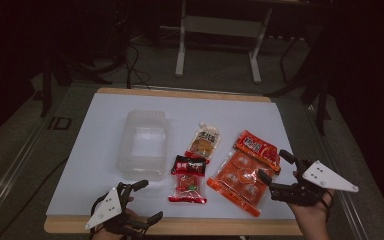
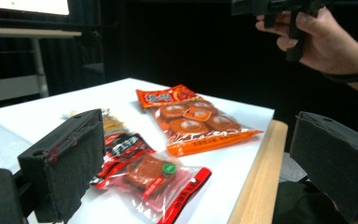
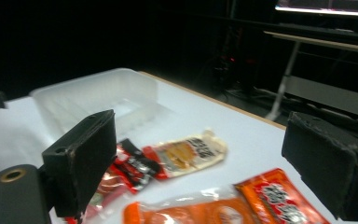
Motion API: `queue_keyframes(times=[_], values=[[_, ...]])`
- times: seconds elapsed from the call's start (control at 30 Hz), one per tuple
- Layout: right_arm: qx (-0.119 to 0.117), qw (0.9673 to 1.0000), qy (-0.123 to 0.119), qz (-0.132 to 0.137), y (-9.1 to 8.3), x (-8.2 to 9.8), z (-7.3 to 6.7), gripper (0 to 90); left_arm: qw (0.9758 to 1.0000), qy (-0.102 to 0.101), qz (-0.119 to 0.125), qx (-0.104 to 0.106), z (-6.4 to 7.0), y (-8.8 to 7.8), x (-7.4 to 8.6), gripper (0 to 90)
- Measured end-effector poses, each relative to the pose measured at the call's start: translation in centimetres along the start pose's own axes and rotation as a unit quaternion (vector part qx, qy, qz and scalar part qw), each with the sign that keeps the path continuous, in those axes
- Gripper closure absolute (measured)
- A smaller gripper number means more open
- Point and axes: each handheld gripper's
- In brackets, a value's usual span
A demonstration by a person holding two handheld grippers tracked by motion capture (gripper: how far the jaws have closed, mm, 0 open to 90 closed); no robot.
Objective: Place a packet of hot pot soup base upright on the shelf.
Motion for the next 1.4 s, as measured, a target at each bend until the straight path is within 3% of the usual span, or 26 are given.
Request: queue_keyframes(times=[0.1, 0.13, 0.43, 0.6, 0.73, 0.77, 0.87, 1.0, 1.4], values=[[0.012, 0.9999, -0.002, -0.008, 0.4, 0.0, 0.7, 10.2, 0.9999, -0.01, -0.003, -0.002, -0.2, 0.0, 0.0, 3.6], [0.015, 0.9998, 0.004, -0.012, 0.8, 0.1, 1.4, 10.4, 0.9998, -0.017, -0.005, -0.007, -0.3, 0.0, 0.0, 3.6], [0.038, 0.9983, 0.017, -0.041, 2.7, 0.8, 4.3, 14.1, 0.9999, -0.011, -0.007, -0.01, -0.3, 0.0, 0.1, 3.6], [0.059, 0.9955, 0.035, -0.066, 4.1, 1.8, 6.6, 14.5, 0.9999, -0.01, -0.009, -0.009, -0.2, 0.1, 0.1, 3.6], [0.061, 0.9947, 0.044, -0.07, 4.6, 2.3, 7.3, 14.5, 0.9999, -0.01, -0.011, -0.009, -0.2, 0.2, 0.1, 3.6], [0.065, 0.993, 0.058, -0.08, 5.3, 2.9, 8.3, 14.5, 0.9999, -0.01, -0.011, -0.008, -0.3, 0.2, 0.1, 3.6], [0.069, 0.9917, 0.063, -0.089, 5.8, 3.3, 8.9, 14.5, 0.9999, -0.009, -0.012, -0.008, -0.2, 0.2, 0.1, 3.6], [0.083, 0.9874, 0.075, -0.112, 6.9, 4.3, 10.4, 17.4, 0.9998, -0.01, -0.013, -0.008, -0.3, 0.2, 0.1, 3.6], [0.092, 0.9775, 0.113, -0.152, 8.9, 7.2, 12.9, 21.9, 0.9997, -0.008, -0.02, -0.007, -0.3, 0.3, 0.2, 3.6]])
Point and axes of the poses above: each handheld gripper's, and its own axes: y roughly forward along the jaws, x roughly out of its underside, z roughly to its right, and after that the axes turned 10 degrees about -z, right-handed
